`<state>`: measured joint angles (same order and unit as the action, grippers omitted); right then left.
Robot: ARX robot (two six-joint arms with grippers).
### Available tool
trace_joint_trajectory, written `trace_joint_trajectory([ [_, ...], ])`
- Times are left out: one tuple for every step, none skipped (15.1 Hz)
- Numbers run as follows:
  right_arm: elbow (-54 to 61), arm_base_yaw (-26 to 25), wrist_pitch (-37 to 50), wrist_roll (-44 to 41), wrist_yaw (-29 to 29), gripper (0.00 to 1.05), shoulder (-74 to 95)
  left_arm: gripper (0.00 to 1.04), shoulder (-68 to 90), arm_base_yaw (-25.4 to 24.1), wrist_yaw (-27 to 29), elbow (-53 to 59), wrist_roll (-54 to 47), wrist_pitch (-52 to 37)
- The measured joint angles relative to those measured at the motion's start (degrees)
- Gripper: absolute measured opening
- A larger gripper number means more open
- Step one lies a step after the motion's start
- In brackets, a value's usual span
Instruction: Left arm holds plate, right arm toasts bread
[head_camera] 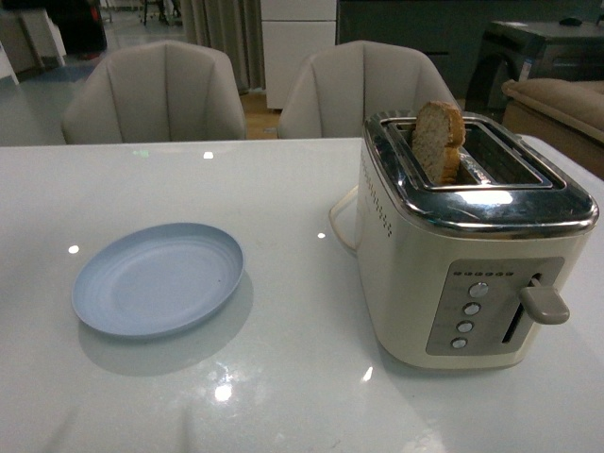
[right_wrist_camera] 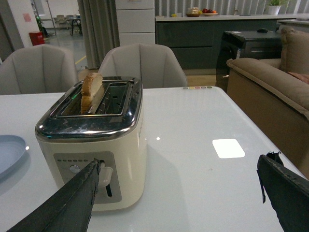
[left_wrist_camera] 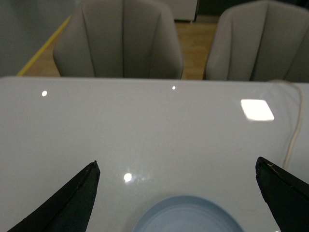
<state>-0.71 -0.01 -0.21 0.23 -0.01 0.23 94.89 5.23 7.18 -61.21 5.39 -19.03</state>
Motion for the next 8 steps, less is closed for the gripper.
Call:
trace_joint_trajectory([
  [0.00,0.00,0.00,0.00,0.00,0.98,0.00,0.98,-3.10,0.83,-0.39,-0.42,-1.16,0.37],
  [0.00,0.00,0.00,0.00,0.02,0.98,0.00,0.98,-6.27,1.97,-0.35,-0.98,-2.49,1.14],
  [0.00,0.00,0.00,0.00,0.00,0.98,0.00,0.98,-8.48,3.06,-0.39,-1.07,-3.17,1.40],
  [0.00,0.00,0.00,0.00,0.02,0.98,0.00,0.98,-9.90,4.24,-0.35,-1.25,-4.15,2.03],
  [0.00,0.00,0.00,0.00,0.02,0.98,0.00,0.98,-10.64,5.16,0.04,-1.33,-5.38,1.88],
  [0.00,0.00,0.00,0.00,0.02,0.98,0.00,0.98,-10.67,5.64,0.83,-1.36,-6.99,1.25],
  [0.00,0.00,0.00,0.00,0.02,0.98,0.00,0.88,-11.43,5.29,2.25,1.62,-6.86,-5.42],
  [0.00,-0.02,0.00,0.00,0.04,0.98,0.00,0.74,-15.52,4.11,1.81,9.46,-6.43,-10.01],
])
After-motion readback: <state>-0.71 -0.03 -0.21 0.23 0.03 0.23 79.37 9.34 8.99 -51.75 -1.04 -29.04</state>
